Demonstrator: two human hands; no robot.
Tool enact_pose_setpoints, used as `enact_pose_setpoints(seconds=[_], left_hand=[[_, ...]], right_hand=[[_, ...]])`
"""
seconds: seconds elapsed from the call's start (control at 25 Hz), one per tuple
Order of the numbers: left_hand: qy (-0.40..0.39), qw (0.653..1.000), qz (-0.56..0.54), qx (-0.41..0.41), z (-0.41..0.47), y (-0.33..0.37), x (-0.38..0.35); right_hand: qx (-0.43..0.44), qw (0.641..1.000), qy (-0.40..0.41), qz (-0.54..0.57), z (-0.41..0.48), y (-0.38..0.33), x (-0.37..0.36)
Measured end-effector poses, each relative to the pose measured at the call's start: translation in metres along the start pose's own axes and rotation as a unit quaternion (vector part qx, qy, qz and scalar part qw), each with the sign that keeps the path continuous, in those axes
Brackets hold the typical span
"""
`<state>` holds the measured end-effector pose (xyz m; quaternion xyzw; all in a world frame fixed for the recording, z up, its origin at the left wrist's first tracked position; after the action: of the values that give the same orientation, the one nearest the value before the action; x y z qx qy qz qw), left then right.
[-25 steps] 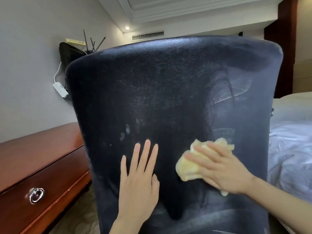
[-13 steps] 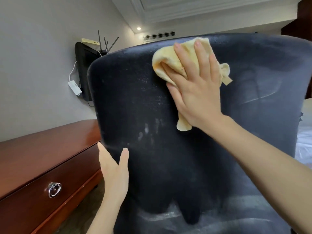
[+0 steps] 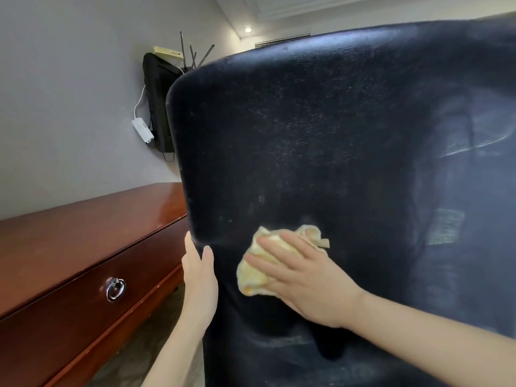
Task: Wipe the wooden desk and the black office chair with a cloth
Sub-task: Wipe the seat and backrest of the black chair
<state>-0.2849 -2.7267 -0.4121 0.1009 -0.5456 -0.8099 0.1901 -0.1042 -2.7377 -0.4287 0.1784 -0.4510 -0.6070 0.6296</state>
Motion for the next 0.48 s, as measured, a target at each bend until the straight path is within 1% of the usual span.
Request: enact_pose_setpoints(seconds=[0.12, 0.2, 0.28, 0.32, 0.4, 0.48], left_hand=[[-0.013, 1.000, -0.007, 0.016, 0.001, -0.004, 0.003], [-0.027, 0.999, -0.022, 0.006, -0.004, -0.009, 0.007], [-0.023, 1.000, 0.000, -0.005, -0.014, -0.012, 0.009], [-0.012, 1.000, 0.012, -0.016, -0.019, -0.012, 0.008], [0.005, 0.998, 0.031, -0.059, -0.029, -0.007, 0.003], [0.008, 0.991, 0.065, -0.113, -0.037, 0.000, -0.003]], right_hand=[[0.053, 0.998, -0.040, -0.006, -0.036, -0.012, -0.009], [0.102, 0.993, -0.057, -0.027, -0.061, -0.013, -0.015], [0.140, 0.987, -0.048, -0.058, -0.082, -0.007, -0.017], [0.143, 0.987, -0.036, -0.060, -0.089, 0.001, -0.017], [0.105, 0.993, -0.014, -0.042, -0.099, 0.025, -0.013], [0.033, 0.998, 0.009, -0.044, -0.108, 0.056, -0.005]])
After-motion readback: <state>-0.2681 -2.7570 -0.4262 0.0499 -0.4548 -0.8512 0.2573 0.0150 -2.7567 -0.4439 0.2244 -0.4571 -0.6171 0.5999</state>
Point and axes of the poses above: each hand's wrist, its own z-axis towards the middle knuckle, its own x-axis out of the back of the hand, y = z × x, the point moved 1 cm from there along z, towards the middle knuckle, and after that the axes turned 6 degrees about -x, right-handed, at the moved point
